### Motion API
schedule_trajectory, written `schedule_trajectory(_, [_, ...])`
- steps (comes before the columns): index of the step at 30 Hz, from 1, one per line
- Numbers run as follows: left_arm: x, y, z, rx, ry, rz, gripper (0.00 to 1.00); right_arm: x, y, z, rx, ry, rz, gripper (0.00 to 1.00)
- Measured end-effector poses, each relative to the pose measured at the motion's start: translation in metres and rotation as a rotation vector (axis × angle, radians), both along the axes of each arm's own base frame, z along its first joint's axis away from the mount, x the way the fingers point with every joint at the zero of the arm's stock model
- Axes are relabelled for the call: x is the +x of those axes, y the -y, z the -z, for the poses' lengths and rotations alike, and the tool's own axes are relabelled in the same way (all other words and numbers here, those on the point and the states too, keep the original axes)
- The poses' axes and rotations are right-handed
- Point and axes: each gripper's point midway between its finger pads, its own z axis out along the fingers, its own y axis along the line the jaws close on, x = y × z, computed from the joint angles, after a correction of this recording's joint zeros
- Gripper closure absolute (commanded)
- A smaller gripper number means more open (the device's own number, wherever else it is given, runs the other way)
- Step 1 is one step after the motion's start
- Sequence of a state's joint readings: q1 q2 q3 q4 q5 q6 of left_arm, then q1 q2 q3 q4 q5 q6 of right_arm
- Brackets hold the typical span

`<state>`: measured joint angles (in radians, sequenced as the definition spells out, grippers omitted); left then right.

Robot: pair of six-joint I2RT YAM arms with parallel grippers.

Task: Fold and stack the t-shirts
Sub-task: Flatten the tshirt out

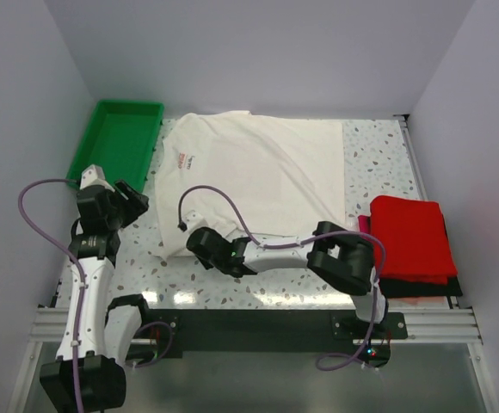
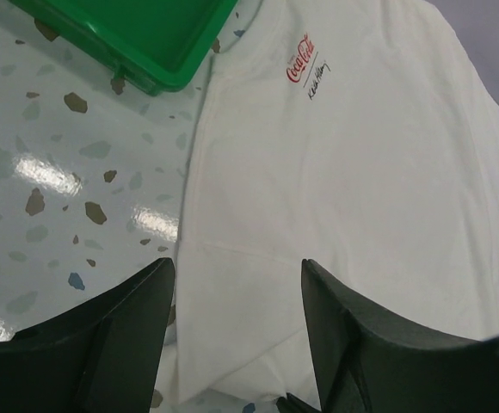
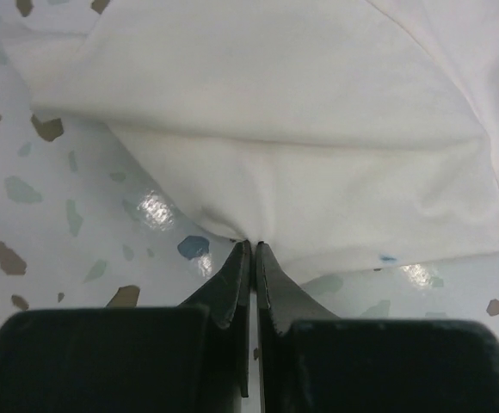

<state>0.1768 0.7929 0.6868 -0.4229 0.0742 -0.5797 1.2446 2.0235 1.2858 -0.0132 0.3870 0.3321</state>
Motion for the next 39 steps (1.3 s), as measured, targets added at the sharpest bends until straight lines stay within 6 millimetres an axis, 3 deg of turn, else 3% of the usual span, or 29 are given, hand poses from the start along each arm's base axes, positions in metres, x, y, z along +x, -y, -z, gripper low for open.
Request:
schedule_trajectory(9, [-0.007, 0.014, 0.042, -0.11, -0.096, 0.013, 0.35, -0.024, 0.018, -0.039, 0.093, -0.042, -0.066, 1.0])
schedule_trajectory(16, [-0.025, 0.023, 0.085, -0.202, -0.186, -0.029, 0.35, -0.037, 0.033, -0.029, 0.074, -0.081, -0.103, 0.99])
schedule_trajectory(18, [-0.03, 0.024, 0.093, -0.222, -0.201, -0.047, 0.35, -0.04, 0.038, -0.022, 0.058, -0.091, -0.105, 0.92])
schedule_trajectory(19, [-0.032, 0.024, 0.096, -0.232, -0.205, -0.058, 0.35, -0.041, 0.042, -0.018, 0.049, -0.095, -0.106, 0.79])
schedule_trajectory(22, [-0.036, 0.024, 0.103, -0.254, -0.206, -0.09, 0.35, -0.045, 0.053, -0.013, 0.03, -0.106, -0.103, 0.66])
schedule_trajectory(27, [-0.042, 0.024, 0.12, -0.284, -0.223, -0.131, 0.4, -0.048, 0.069, -0.035, 0.06, -0.096, -0.079, 0.48])
schedule_trajectory(34, [-0.047, 0.024, 0.151, -0.297, -0.285, -0.161, 0.44, -0.035, 0.101, -0.085, 0.122, -0.031, 0.066, 0.43])
schedule_trajectory(37, [-0.04, 0.024, 0.156, -0.291, -0.282, -0.161, 0.46, -0.021, 0.125, -0.096, 0.136, -0.038, 0.169, 0.43])
schedule_trajectory(39, [-0.032, 0.025, 0.156, -0.283, -0.266, -0.152, 0.51, -0.004, 0.151, -0.101, 0.158, -0.045, 0.268, 0.43])
